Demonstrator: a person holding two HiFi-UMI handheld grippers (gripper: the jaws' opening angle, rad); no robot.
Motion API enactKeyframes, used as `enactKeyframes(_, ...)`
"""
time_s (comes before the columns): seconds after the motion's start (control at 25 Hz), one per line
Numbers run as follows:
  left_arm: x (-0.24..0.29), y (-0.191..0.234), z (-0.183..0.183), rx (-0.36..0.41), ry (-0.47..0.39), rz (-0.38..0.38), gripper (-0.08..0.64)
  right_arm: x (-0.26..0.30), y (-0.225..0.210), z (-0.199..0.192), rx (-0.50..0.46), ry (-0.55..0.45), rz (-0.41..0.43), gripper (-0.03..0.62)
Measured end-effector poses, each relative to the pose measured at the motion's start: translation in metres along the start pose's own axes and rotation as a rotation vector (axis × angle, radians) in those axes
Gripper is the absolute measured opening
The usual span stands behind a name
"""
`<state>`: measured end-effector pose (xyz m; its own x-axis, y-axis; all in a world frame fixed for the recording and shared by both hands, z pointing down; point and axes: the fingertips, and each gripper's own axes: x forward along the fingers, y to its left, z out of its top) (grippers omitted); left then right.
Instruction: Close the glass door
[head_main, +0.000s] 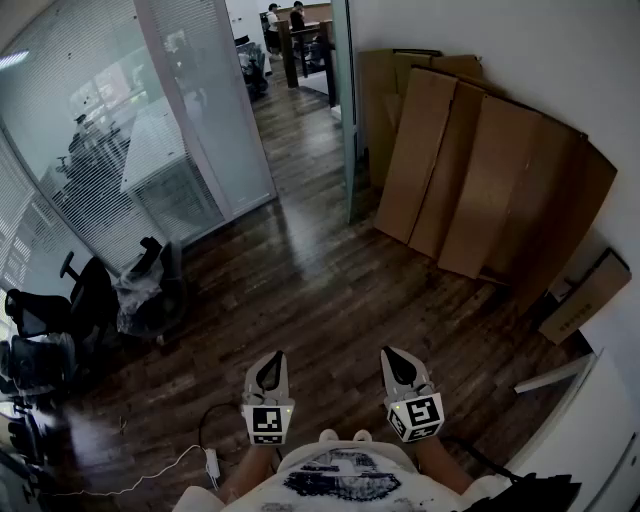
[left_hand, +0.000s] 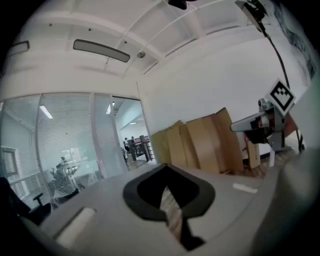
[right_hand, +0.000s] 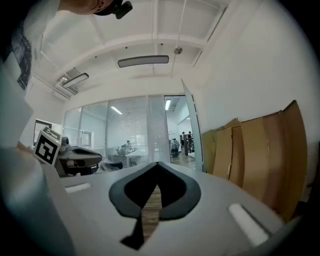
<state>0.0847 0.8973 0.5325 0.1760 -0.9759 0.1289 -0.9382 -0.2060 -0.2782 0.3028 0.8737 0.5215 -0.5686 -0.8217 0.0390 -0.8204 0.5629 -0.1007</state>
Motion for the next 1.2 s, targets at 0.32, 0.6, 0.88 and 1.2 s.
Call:
enactKeyframes(0.32,-0.003,-0.013,0.003,-0.01,-0.004,0.004,-0.002,-0.012,-0.008,0.002,-0.006,-0.011,-0.002,0.006)
enactKeyframes(0.6,0.004,-0.027,0.006,-0.02,-0.007,-0.008,-0.002,-0.023,-0.025,-0.001,0.027,-0.013,-0.032,0.008)
enactKeyframes(0.88,0.013,-0.04,0.009,-0.022,-0.006,-0.02,-0.002,-0.029,-0.041,-0.004,0.037,-0.015,-0.057,0.008)
enactKeyframes(1.2,0.021,-0.05,0.016,-0.027,-0.002,-0.012,-0.002,-0.031,-0.056,-0.002,0.038,-0.015,-0.052,0.008)
